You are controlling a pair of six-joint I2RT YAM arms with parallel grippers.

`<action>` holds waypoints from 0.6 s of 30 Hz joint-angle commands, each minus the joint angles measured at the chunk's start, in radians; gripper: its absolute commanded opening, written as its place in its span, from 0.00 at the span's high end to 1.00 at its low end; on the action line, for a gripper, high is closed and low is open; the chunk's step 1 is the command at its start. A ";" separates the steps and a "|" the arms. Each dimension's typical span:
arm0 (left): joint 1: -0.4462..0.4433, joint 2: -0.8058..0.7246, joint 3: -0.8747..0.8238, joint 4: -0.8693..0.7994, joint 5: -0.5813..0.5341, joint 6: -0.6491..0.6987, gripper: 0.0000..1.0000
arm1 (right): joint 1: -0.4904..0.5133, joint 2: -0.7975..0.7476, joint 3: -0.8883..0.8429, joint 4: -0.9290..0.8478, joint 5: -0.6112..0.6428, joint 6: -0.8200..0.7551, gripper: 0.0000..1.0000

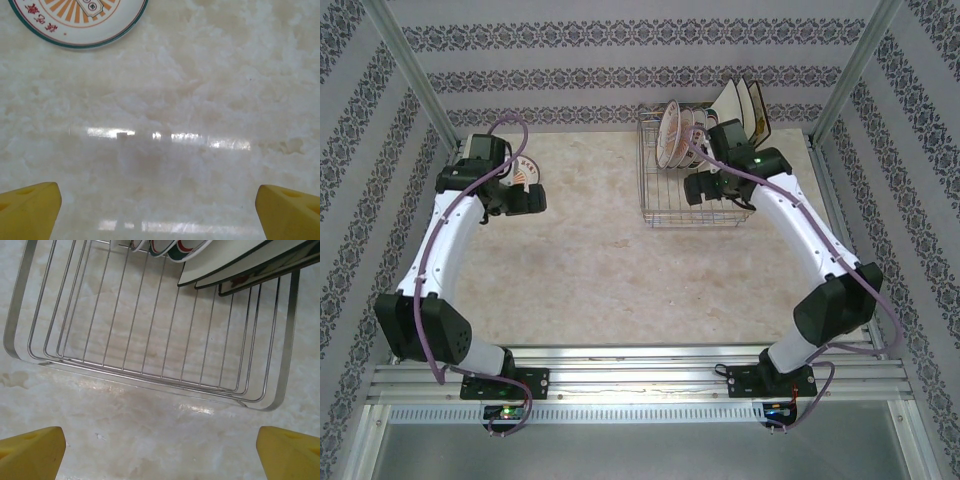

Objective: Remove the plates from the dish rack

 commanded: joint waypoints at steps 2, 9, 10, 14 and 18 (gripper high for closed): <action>-0.027 0.002 0.016 -0.119 -0.022 -0.024 0.00 | 0.011 0.068 0.084 -0.001 0.042 0.032 0.02; -0.042 0.035 0.039 -0.129 -0.041 -0.045 0.00 | 0.029 0.182 0.209 0.015 0.056 0.060 0.02; -0.042 0.044 0.046 -0.135 -0.031 -0.044 0.00 | 0.029 0.207 0.231 0.017 0.059 0.066 0.02; -0.042 0.103 0.091 -0.166 -0.014 -0.032 0.00 | 0.034 0.333 0.359 0.020 0.083 0.084 0.02; -0.041 0.148 0.117 -0.174 -0.014 -0.025 0.00 | 0.050 0.454 0.521 0.044 0.099 0.094 0.02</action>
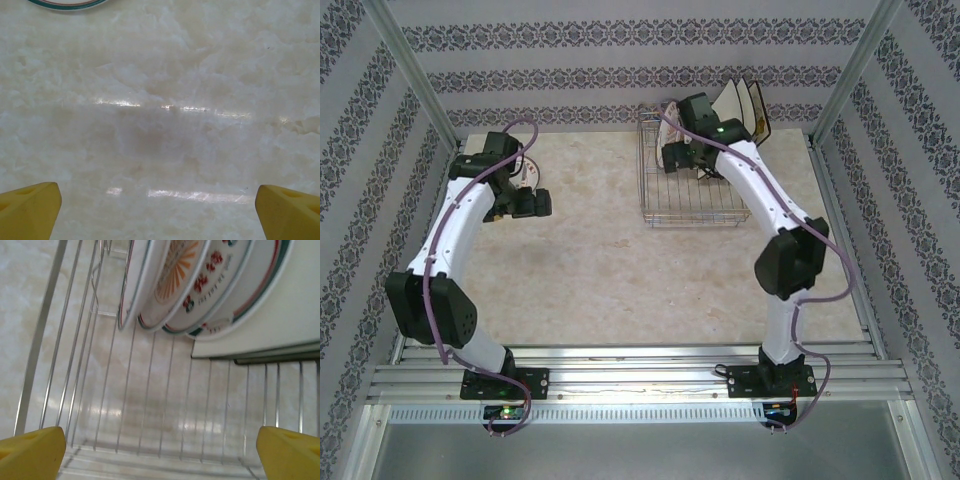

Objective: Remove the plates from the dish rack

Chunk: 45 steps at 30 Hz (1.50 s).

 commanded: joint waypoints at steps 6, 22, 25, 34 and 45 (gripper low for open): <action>-0.013 0.068 0.042 -0.040 0.019 -0.007 0.00 | 0.025 0.224 0.382 -0.060 0.056 0.047 0.02; -0.013 0.127 0.055 -0.003 -0.032 0.012 0.00 | -0.009 0.470 0.647 0.060 0.141 -0.021 0.10; -0.013 0.140 0.053 0.006 -0.032 0.008 0.00 | -0.009 0.495 0.649 0.105 0.144 -0.029 0.12; -0.013 0.178 0.073 0.012 -0.044 0.014 0.00 | -0.015 0.577 0.681 0.145 0.136 0.025 0.24; -0.015 0.177 0.078 0.020 -0.061 0.015 0.00 | -0.015 0.605 0.696 0.197 0.179 0.060 0.41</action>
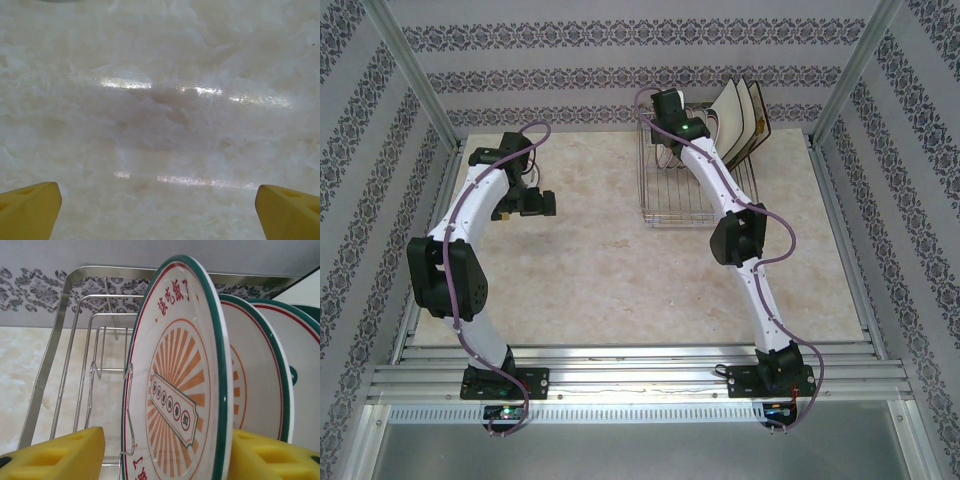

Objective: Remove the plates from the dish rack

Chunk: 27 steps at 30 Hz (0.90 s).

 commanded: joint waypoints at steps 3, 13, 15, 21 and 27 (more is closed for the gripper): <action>-0.014 -0.005 0.020 0.007 -0.027 0.014 0.00 | -0.006 0.022 0.034 0.047 0.027 0.032 0.47; -0.014 -0.013 -0.015 0.021 -0.032 0.013 0.00 | 0.000 0.028 0.024 0.052 0.022 0.047 0.67; -0.014 -0.014 -0.020 0.024 -0.039 0.009 0.00 | 0.005 0.028 0.015 0.053 0.023 0.047 0.68; -0.014 -0.012 -0.031 0.029 -0.038 0.010 0.00 | 0.014 0.026 0.006 0.058 0.037 0.048 0.78; -0.014 -0.009 -0.025 0.027 -0.042 0.012 0.00 | 0.014 0.017 0.005 0.067 0.035 0.047 0.90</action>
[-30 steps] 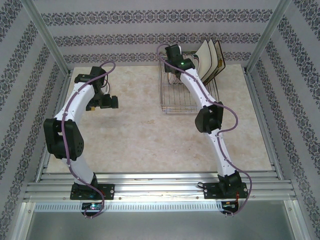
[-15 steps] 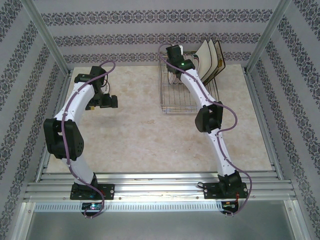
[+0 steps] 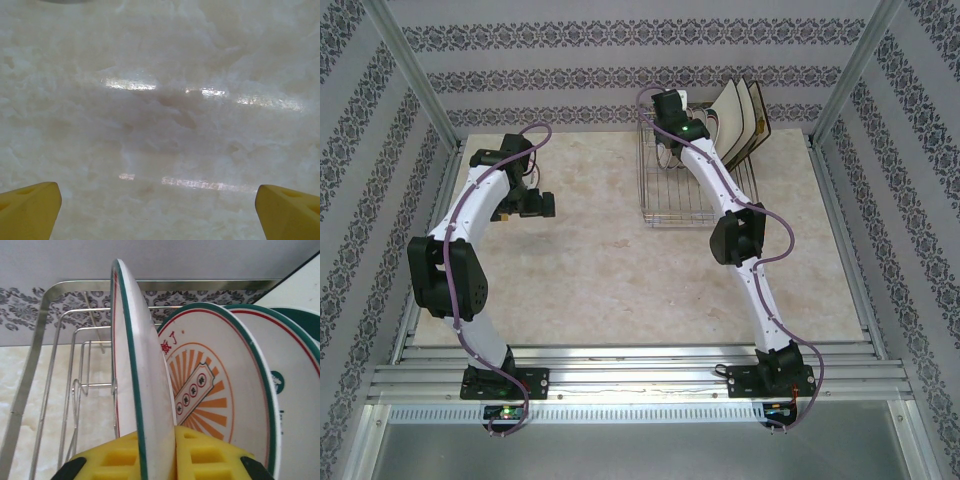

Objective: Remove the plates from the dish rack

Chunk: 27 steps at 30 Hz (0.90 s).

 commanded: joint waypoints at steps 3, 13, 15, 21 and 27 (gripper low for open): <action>-0.015 -0.007 -0.003 0.006 -0.019 0.011 0.00 | 0.016 -0.004 0.005 0.031 -0.032 0.009 0.98; -0.015 0.016 0.004 0.024 -0.031 0.019 0.00 | 0.019 -0.026 0.006 0.042 -0.034 -0.001 1.00; -0.014 0.019 0.002 0.030 -0.028 0.019 0.00 | 0.019 -0.031 0.006 0.039 -0.030 -0.003 1.00; -0.015 0.030 0.012 0.031 -0.032 0.023 0.00 | 0.023 -0.065 0.006 0.036 -0.006 -0.024 1.00; -0.015 0.036 0.019 0.032 -0.034 0.027 0.00 | 0.032 -0.106 0.006 0.030 0.021 -0.049 1.00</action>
